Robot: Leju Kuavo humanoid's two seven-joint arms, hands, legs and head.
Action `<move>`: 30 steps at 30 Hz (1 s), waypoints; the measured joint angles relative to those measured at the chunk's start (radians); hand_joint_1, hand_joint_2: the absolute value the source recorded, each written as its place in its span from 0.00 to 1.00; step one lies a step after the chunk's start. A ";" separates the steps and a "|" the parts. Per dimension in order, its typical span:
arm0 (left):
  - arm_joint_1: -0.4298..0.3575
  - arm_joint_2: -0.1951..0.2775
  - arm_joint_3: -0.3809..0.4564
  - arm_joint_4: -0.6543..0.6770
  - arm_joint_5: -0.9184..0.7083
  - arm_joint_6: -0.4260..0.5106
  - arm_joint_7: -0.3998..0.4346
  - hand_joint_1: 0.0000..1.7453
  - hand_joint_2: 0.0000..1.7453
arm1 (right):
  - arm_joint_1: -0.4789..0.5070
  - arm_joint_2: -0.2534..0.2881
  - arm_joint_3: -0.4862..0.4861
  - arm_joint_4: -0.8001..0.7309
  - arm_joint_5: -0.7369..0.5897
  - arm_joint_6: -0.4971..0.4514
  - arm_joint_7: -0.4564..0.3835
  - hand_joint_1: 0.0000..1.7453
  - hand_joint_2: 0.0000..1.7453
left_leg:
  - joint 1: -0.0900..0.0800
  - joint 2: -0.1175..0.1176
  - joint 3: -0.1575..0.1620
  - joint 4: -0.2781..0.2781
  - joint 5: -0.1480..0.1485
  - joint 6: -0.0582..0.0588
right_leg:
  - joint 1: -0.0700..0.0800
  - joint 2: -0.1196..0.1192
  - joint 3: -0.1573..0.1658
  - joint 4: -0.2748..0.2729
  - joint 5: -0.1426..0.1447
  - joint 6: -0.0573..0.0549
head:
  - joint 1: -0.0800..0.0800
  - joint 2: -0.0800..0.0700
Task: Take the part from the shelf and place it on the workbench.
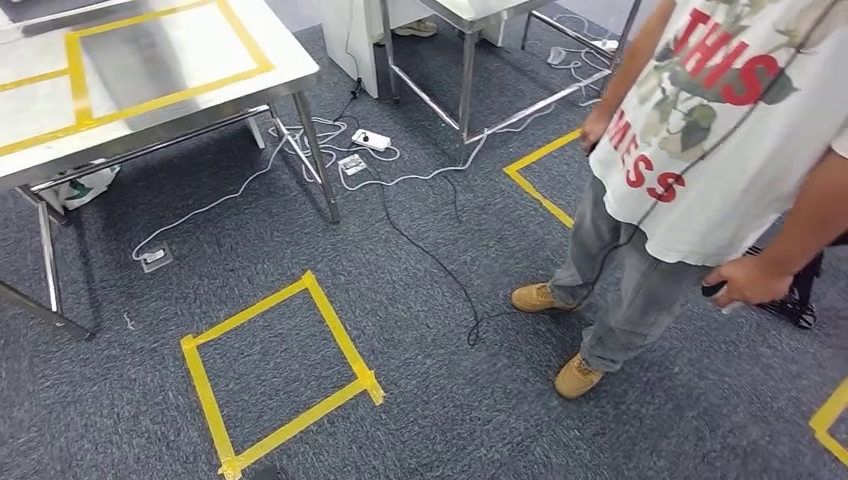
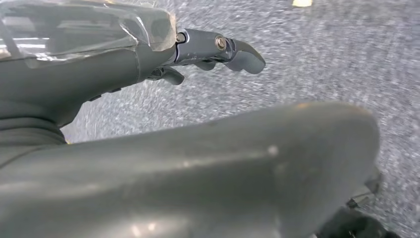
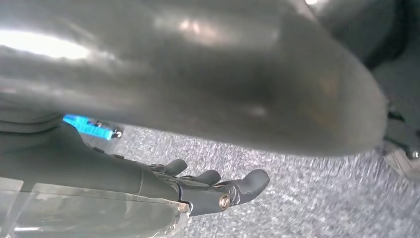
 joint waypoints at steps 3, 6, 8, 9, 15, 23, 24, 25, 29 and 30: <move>-0.001 0.002 -0.009 -0.002 0.008 0.000 0.000 0.00 0.00 | -0.001 0.001 0.000 0.000 0.000 0.000 0.000 0.00 0.00 | 0.007 0.021 0.003 0.006 -0.007 -0.020 | 0.006 0.027 -0.009 -0.002 0.004 -0.033 | -0.002 0.000; 0.001 0.002 -0.019 -0.003 0.020 0.000 0.001 0.00 0.00 | 0.003 0.000 -0.001 0.001 0.002 0.001 -0.001 0.00 0.00 | 0.017 -0.055 -0.029 0.096 -0.084 -0.032 | 0.006 0.060 -0.016 -0.004 0.016 -0.055 | -0.003 0.000; 0.004 0.004 -0.024 -0.003 0.022 0.000 0.001 0.00 0.00 | 0.004 0.001 -0.001 0.001 0.003 0.002 -0.002 0.00 0.00 | 0.015 -0.097 -0.085 0.234 -0.164 -0.028 | 0.015 0.084 -0.023 -0.003 0.022 -0.064 | -0.004 0.000; 0.006 0.004 -0.026 -0.003 0.024 0.000 0.002 0.00 0.00 | 0.005 0.001 -0.001 0.001 0.003 0.002 -0.003 0.00 0.00 | 0.013 -0.103 -0.107 0.286 -0.183 -0.023 | 0.021 0.098 -0.026 -0.003 0.025 -0.067 | -0.004 0.000; 0.008 0.012 -0.040 -0.005 0.045 0.001 0.002 0.00 0.00 | 0.006 0.007 -0.002 0.001 0.005 0.003 -0.004 0.00 0.00 | -0.014 -0.185 0.019 0.049 -0.056 0.051 | 0.036 0.180 -0.030 -0.004 0.041 -0.065 | -0.001 0.000; 0.008 0.012 -0.054 -0.011 0.051 0.001 0.003 0.00 0.00 | 0.005 0.007 -0.009 0.002 0.006 0.003 -0.005 0.00 0.00 | -0.017 -0.097 0.046 -0.048 -0.002 0.062 | 0.030 0.088 -0.135 0.162 -0.032 -0.049 | 0.001 0.000; 0.009 0.011 -0.056 -0.011 0.051 0.001 0.003 0.00 0.00 | 0.004 0.006 -0.009 0.002 0.006 0.003 -0.005 0.00 0.00 | -0.017 -0.079 0.043 -0.047 -0.001 0.059 | 0.025 0.080 -0.158 0.217 -0.052 -0.044 | 0.000 0.000; 0.010 0.011 -0.057 -0.011 0.051 0.000 0.003 0.00 0.00 | 0.004 0.005 -0.010 0.002 0.006 0.003 -0.005 0.00 0.00 | -0.016 -0.062 0.040 -0.046 -0.002 0.056 | 0.018 0.076 -0.164 0.242 -0.059 -0.035 | 0.000 0.000; 0.010 0.009 -0.062 -0.012 0.051 0.000 0.003 0.00 0.00 | 0.005 0.001 -0.011 0.001 0.006 0.003 -0.005 0.00 0.00 | -0.012 -0.006 0.032 -0.022 -0.014 0.027 | 0.003 0.018 -0.026 0.031 -0.001 0.004 | 0.000 0.000; 0.010 0.010 -0.062 -0.012 0.051 0.000 0.003 0.00 0.00 | 0.003 0.002 -0.011 0.001 0.006 0.003 -0.005 0.00 0.00 | -0.013 0.004 0.030 -0.015 -0.019 0.018 | 0.004 0.005 -0.003 -0.006 0.007 -0.001 | 0.000 0.000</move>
